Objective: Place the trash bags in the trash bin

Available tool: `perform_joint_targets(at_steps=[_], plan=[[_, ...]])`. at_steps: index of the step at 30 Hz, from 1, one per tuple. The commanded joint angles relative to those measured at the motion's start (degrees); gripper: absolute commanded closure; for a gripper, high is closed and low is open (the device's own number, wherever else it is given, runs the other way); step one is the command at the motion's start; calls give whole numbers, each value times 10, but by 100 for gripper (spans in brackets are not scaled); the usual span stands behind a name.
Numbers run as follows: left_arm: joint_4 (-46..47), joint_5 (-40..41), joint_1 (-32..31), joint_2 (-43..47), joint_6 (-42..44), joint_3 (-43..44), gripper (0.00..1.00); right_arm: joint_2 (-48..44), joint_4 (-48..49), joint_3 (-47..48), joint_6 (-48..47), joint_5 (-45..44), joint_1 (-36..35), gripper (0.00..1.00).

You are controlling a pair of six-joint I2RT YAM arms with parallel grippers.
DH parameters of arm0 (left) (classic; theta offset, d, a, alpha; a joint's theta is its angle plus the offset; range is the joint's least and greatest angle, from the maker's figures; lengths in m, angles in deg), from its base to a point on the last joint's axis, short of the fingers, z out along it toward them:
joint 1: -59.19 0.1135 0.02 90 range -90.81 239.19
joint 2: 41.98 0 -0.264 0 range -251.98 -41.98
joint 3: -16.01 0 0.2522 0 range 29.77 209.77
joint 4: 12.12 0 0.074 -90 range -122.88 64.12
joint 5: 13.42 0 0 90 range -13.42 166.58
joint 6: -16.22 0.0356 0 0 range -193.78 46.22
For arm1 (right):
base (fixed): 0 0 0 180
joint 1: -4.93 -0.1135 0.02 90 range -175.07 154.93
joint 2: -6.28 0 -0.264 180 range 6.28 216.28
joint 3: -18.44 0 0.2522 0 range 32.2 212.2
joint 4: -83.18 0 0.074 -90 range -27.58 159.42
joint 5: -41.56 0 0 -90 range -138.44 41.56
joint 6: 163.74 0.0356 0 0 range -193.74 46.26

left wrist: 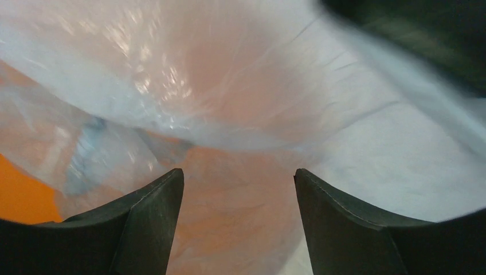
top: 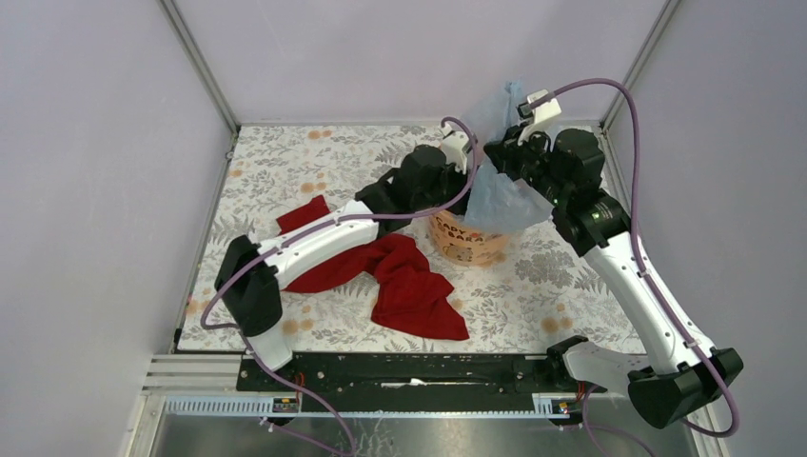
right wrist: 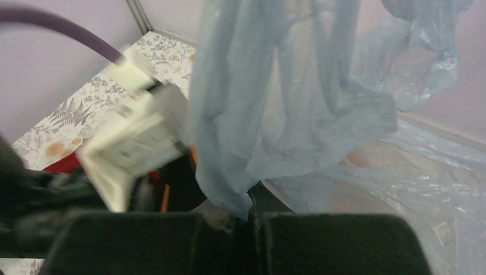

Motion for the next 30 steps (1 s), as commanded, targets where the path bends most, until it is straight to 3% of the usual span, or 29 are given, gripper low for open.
perform_joint_targets(at_steps=[1, 6, 9, 14, 15, 20, 23, 25, 28, 30], plan=[[-20, 31, 11, 73, 24, 33, 23, -17, 37, -7, 3, 35, 14, 100], [-40, 32, 42, 92, 24, 28, 19, -14, 23, 7, -1, 77, 23, 100], [-49, 31, 75, 114, 22, 13, 19, 0, -13, 39, -25, 150, 23, 100], [-26, -18, 153, 129, 12, 37, 31, -2, -43, 61, -37, 217, 23, 100], [-16, -43, 168, 120, 6, 51, 29, -4, -44, 61, -39, 240, 23, 100], [43, -152, 199, 21, -36, 139, 3, 1, -54, 66, -44, 314, 23, 100], [136, -273, 205, -53, -106, 175, 1, 6, -65, 70, -51, 314, 23, 100], [255, -332, 209, -97, -189, 177, 1, 2, -60, 70, -46, 317, 23, 100], [348, -371, 204, -156, -281, 185, 4, -2, -44, 67, -37, 316, 23, 100], [364, -379, 193, -166, -291, 173, 12, -2, -42, 66, -35, 314, 23, 100]])
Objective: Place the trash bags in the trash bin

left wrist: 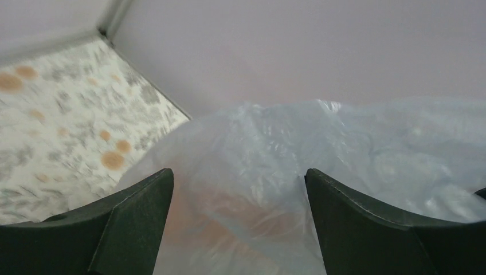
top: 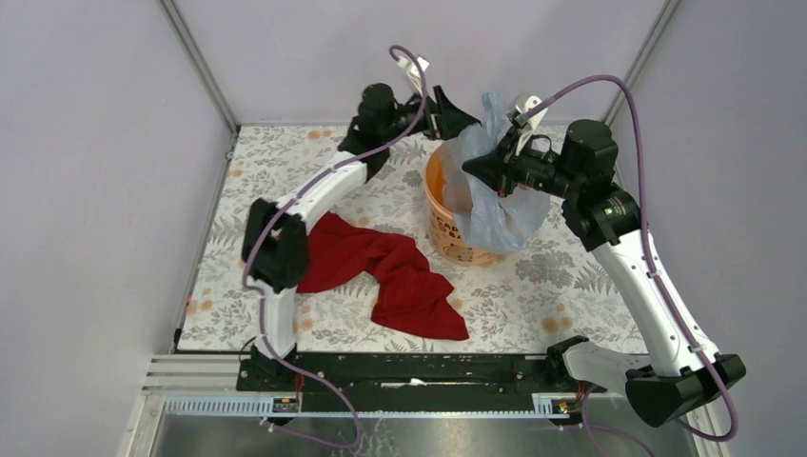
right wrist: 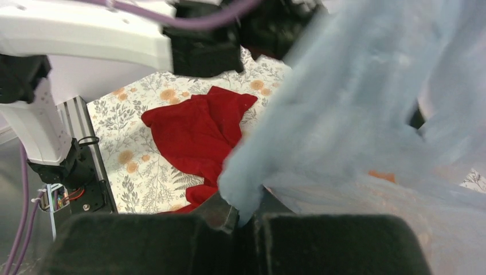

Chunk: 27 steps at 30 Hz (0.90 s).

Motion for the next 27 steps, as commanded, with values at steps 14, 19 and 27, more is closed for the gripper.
perform_joint_targets(at_steps=[14, 19, 27], plan=[[-29, 68, -64, 119, 150, -206, 54, -21, 58, -42, 67, -34, 1, 100], [-191, 169, -78, 107, 193, -152, 61, -15, 33, -51, 160, -186, 1, 100], [-234, 192, -79, 137, 208, -121, 44, 66, 3, 23, 268, -282, 1, 100]])
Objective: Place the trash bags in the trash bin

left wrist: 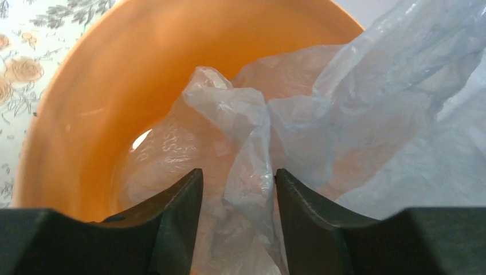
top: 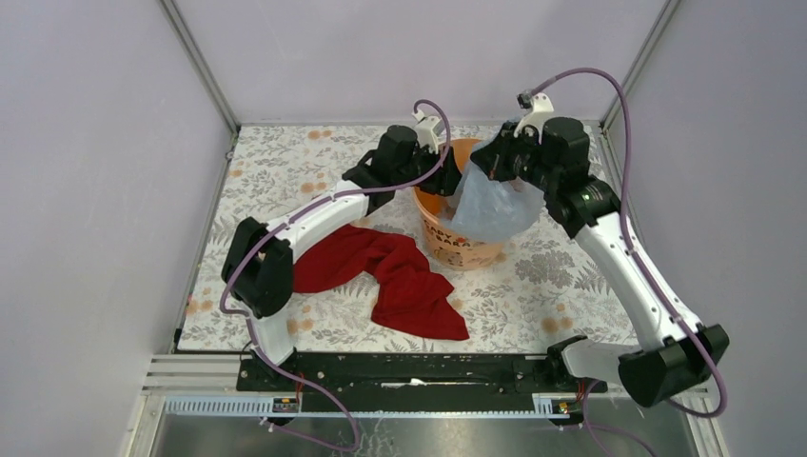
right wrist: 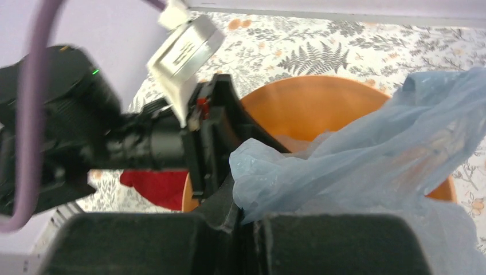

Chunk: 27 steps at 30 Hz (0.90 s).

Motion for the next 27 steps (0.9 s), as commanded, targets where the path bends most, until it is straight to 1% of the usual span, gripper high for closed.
perform_joint_targets(at_steps=[1, 5, 8, 10, 13, 15, 16, 17, 18, 20, 23, 25, 26, 27], plan=[[-51, 35, 0, 51, 40, 78, 40, 37, -15, 74, 78, -87, 1, 100], [-77, 28, 0, 65, 35, 137, 27, 52, -44, 123, 99, -132, 2, 100], [-82, 47, 2, 93, 27, 131, 15, 56, -59, 141, 89, -151, 1, 100], [-84, 61, 6, 119, 24, 118, 9, 55, -66, 147, 84, -159, 1, 100], [-83, 67, 8, 166, 23, 96, 8, 57, -70, 153, 85, -160, 2, 100], [-54, 14, 2, 201, 24, 63, 8, 61, -70, 159, 92, -157, 1, 100], [-31, -19, -9, 222, 27, 36, 9, 65, -73, 163, 97, -155, 1, 100], [-16, -34, -26, 242, 44, 10, 10, 68, -75, 170, 102, -153, 1, 100], [-14, -31, -52, 259, 63, -13, 11, 72, -76, 175, 104, -150, 1, 100], [-28, -7, -102, 289, 105, -46, 13, 76, -76, 180, 107, -144, 0, 100], [-35, 77, -149, 319, 123, -85, 8, 79, -72, 184, 112, -134, 0, 100], [-39, 129, -166, 315, 121, -93, 7, 80, -70, 185, 118, -121, 0, 100], [-48, 181, -174, 303, 120, -93, 7, 79, -66, 183, 123, -112, 0, 100], [-56, 216, -180, 290, 118, -86, 7, 78, -61, 180, 127, -97, 0, 100]])
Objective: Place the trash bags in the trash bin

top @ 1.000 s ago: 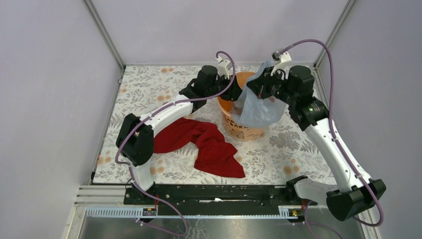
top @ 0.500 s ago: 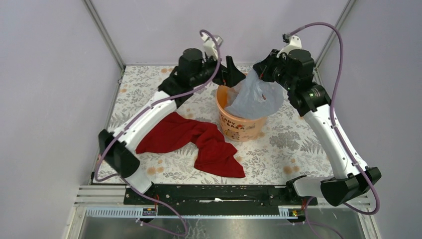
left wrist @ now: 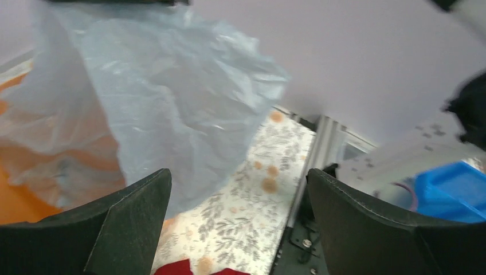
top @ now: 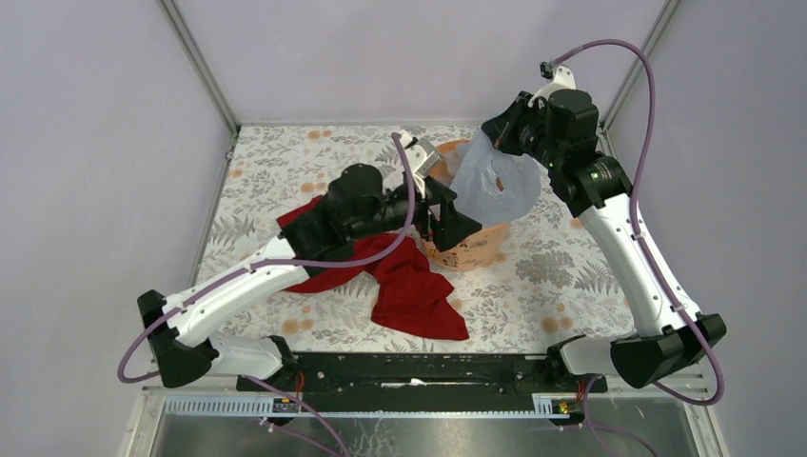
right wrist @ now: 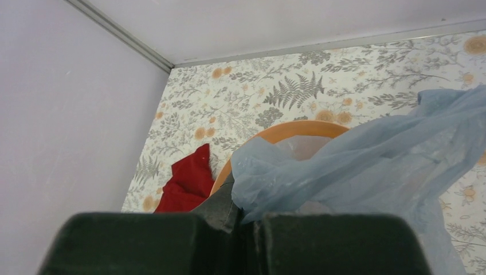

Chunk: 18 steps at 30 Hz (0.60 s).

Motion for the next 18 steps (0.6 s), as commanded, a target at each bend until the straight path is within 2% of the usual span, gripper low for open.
perform_joint_targets(at_steps=[1, 3, 5, 10, 12, 16, 18], plan=[[-10, 177, -12, -36, 18, 7, 7, -2, 24, 20, 24, 46, 0, 100], [-13, 224, -12, -70, 14, 21, 13, -6, 34, 15, 29, 65, 0, 100], [-4, 237, -11, -108, 16, 39, 18, -12, 48, 8, 31, 85, 0, 100], [36, 311, -10, -178, 2, 56, 42, -39, 149, -49, 25, 163, 0, 100], [72, 322, -9, -188, 3, 42, 47, -47, 169, -73, 7, 162, 1, 99], [83, 313, -8, -210, 2, 38, 49, -41, 159, -92, -37, 154, 2, 97], [85, 294, -8, -193, 2, 26, 44, -33, 136, -85, -57, 174, 2, 96]])
